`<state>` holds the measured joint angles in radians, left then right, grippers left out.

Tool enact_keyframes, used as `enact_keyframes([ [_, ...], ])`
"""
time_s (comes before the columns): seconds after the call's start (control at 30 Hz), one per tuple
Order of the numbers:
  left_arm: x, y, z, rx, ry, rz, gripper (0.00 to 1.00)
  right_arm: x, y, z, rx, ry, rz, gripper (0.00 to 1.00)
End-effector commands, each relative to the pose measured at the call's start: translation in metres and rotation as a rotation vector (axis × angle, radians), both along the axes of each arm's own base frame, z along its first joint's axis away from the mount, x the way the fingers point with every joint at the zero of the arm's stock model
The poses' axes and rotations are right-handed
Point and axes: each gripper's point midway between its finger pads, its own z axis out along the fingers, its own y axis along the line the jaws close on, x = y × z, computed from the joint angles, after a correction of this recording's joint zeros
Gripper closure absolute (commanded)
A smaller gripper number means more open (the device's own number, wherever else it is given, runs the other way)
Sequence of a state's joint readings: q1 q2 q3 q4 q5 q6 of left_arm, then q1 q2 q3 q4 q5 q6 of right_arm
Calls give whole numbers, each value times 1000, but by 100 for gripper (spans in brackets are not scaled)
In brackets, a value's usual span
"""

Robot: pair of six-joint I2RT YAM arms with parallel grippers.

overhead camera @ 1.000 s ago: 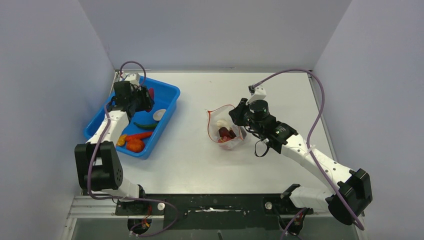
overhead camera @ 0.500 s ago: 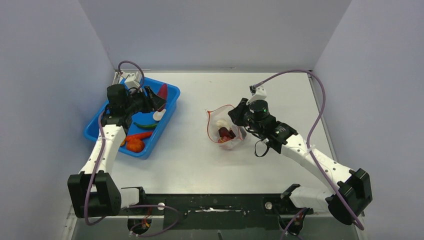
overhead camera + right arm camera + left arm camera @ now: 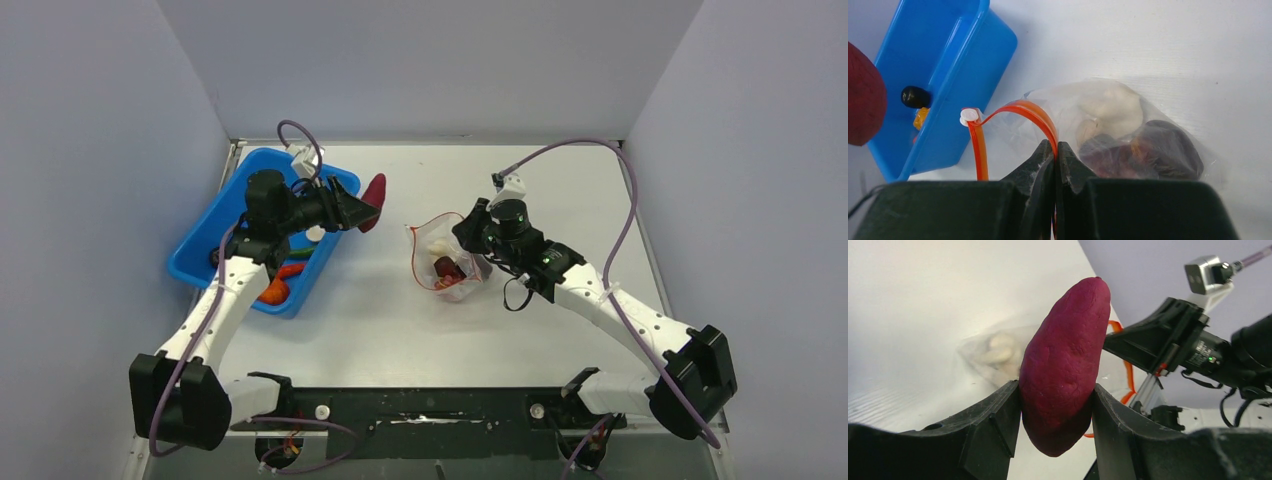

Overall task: Place the food in the zip-top bag and seal the zipper
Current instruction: Pick up the fake vegetable from the bin, then place the fake vegetable in the zipper food storage bag.

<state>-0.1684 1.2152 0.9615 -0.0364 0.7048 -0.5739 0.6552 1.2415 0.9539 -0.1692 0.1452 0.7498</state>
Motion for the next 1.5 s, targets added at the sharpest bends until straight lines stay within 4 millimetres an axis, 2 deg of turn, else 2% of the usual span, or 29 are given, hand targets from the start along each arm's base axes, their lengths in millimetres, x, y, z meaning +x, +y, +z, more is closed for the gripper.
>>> enact_keyframes([
  [0.0, -24, -33, 36, -106, -76, -108, 67, 12, 8, 39, 76, -87, -11, 100],
  [0.1, -34, -48, 32, -100, -73, -151, 67, 13, 8, 45, 79, -98, -12, 100],
  [0.3, -49, -64, 23, -115, -20, -180, 67, 15, 0, 47, 82, -124, -52, 100],
  [0.47, -62, -85, 19, -174, -3, -213, 67, 17, 4, 47, 83, -121, -44, 100],
  [0.6, -59, -96, -4, -136, 43, -207, 67, 17, 7, 48, 91, -119, -34, 100],
  [0.83, -53, -102, -4, -153, 32, -200, 64, 15, 3, 50, 90, -122, -41, 100],
  [0.97, -48, -107, -12, -156, 62, -182, 63, 15, 4, 50, 98, -123, -39, 100],
  [1.23, -51, -124, -23, -143, 97, -196, 55, 16, 7, 47, 99, -115, -32, 100],
  [1.37, -53, -128, -31, -121, 110, -198, 47, 16, 5, 47, 97, -119, -38, 100],
  [1.47, -54, -130, -29, -111, 87, -208, 41, 16, 5, 46, 96, -115, -39, 100],
])
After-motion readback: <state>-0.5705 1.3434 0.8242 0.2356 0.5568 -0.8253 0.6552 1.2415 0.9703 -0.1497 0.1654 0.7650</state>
